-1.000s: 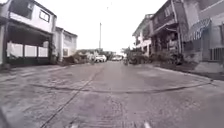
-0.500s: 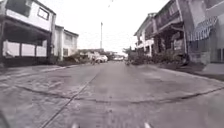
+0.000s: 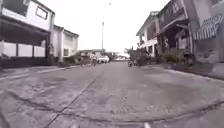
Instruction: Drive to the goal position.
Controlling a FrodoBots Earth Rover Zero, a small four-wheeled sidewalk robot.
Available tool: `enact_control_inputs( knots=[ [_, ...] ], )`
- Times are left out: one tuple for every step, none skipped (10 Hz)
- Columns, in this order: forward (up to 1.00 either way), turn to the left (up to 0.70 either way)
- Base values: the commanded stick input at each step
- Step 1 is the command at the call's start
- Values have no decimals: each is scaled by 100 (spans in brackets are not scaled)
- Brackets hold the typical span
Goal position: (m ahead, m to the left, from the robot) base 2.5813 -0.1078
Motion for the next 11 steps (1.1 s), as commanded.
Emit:
enact_control_inputs(
  knots=[
    [85,-15],
    [85,-6],
    [85,0],
    [85,0],
    [85,0],
    [85,0],
    [85,0],
    [85,0],
    [85,-7],
    [85,-34],
    [85,-34]
  ],
)
